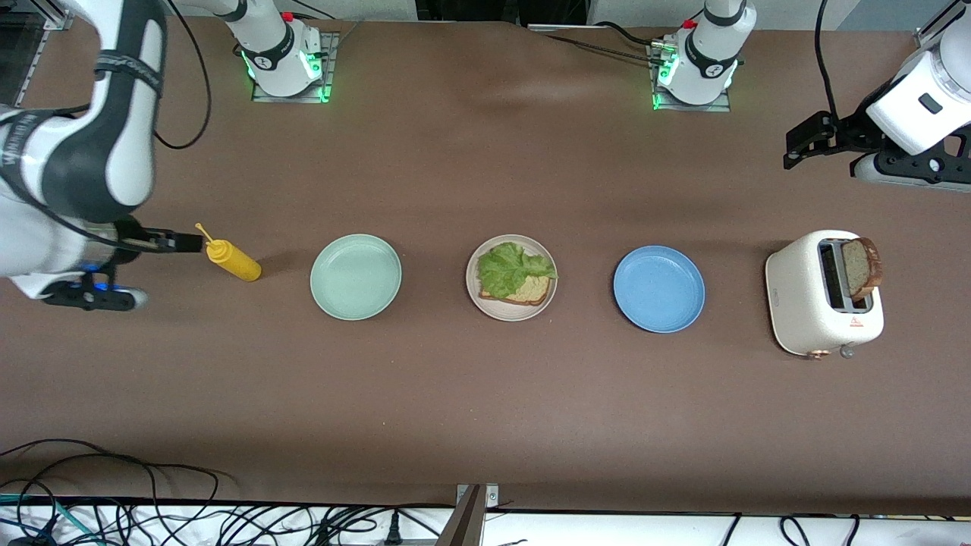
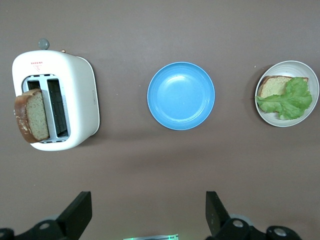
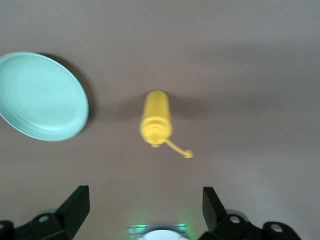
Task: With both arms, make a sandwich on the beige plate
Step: 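Release the lettuce and draw the right gripper back, then grasp the yellow squeeze bottle with the right gripper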
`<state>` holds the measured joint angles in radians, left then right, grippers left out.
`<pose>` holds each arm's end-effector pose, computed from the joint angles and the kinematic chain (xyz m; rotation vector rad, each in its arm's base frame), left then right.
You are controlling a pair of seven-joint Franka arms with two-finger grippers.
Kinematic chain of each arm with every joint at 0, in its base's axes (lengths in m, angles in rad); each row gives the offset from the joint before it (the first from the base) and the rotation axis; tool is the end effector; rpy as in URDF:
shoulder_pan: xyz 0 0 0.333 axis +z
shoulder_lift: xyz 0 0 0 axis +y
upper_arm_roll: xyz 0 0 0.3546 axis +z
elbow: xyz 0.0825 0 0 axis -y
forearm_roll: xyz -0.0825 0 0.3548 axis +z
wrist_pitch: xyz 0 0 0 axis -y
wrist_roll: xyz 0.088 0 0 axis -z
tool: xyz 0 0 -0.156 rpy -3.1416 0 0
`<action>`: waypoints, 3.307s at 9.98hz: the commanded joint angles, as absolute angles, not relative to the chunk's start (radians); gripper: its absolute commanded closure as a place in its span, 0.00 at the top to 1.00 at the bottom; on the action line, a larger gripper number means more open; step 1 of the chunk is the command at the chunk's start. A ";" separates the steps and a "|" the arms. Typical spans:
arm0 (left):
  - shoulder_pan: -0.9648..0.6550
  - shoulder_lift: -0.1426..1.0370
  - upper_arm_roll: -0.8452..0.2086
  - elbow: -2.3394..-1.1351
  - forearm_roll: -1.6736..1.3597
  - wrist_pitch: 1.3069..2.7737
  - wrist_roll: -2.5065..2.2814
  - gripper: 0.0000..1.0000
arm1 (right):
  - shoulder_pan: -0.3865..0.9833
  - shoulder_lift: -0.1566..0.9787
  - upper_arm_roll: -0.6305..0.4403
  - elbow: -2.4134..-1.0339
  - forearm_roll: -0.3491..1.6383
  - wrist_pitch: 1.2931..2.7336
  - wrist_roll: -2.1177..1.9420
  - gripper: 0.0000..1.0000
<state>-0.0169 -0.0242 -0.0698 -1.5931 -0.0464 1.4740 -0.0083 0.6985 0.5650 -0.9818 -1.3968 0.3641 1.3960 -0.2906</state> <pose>0.4988 -0.0514 0.6092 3.0953 -0.1248 -0.1503 0.6055 0.0053 0.4538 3.0880 0.0190 -0.5266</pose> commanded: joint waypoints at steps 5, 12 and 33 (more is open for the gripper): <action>-0.012 -0.029 -0.074 -1.583 -0.041 1.465 -0.011 1.00 | 0.718 0.430 -1.117 -1.790 0.443 1.742 -1.086 1.00; -0.012 -0.029 -0.072 -1.583 -0.041 1.465 -0.006 1.00 | 0.539 0.469 -1.111 -2.015 0.828 1.778 -1.783 1.00; -0.012 -0.028 -0.072 -1.583 -0.041 1.465 -0.003 1.00 | 0.164 0.802 -0.689 -1.979 1.456 1.506 -2.618 1.00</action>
